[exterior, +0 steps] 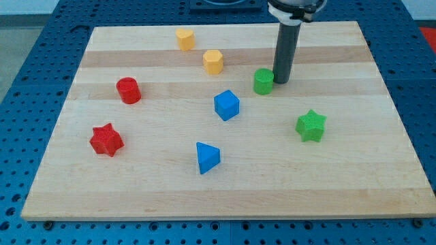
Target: Slide yellow hexagon to green circle
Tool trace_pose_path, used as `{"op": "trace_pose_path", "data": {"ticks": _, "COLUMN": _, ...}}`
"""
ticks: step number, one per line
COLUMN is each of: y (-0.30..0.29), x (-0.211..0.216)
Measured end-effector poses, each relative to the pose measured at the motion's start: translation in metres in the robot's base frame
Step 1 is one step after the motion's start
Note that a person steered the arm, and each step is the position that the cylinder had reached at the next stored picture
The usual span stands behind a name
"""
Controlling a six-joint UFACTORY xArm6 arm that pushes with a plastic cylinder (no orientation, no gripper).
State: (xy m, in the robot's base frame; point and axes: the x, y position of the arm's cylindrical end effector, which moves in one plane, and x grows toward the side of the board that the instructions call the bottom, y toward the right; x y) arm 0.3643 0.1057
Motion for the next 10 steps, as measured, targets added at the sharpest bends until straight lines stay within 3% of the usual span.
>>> {"op": "trace_pose_path", "data": {"ticks": 1, "y": 0.059, "x": -0.037}}
{"op": "trace_pose_path", "data": {"ticks": 2, "y": 0.071, "x": -0.092}}
{"op": "trace_pose_path", "data": {"ticks": 3, "y": 0.015, "x": -0.12}}
{"op": "trace_pose_path", "data": {"ticks": 4, "y": -0.05, "x": -0.123}}
{"op": "trace_pose_path", "data": {"ticks": 5, "y": -0.108, "x": -0.089}}
{"op": "trace_pose_path", "data": {"ticks": 7, "y": -0.109, "x": -0.017}}
{"op": "trace_pose_path", "data": {"ticks": 9, "y": -0.117, "x": -0.066}}
{"op": "trace_pose_path", "data": {"ticks": 10, "y": -0.153, "x": -0.066}}
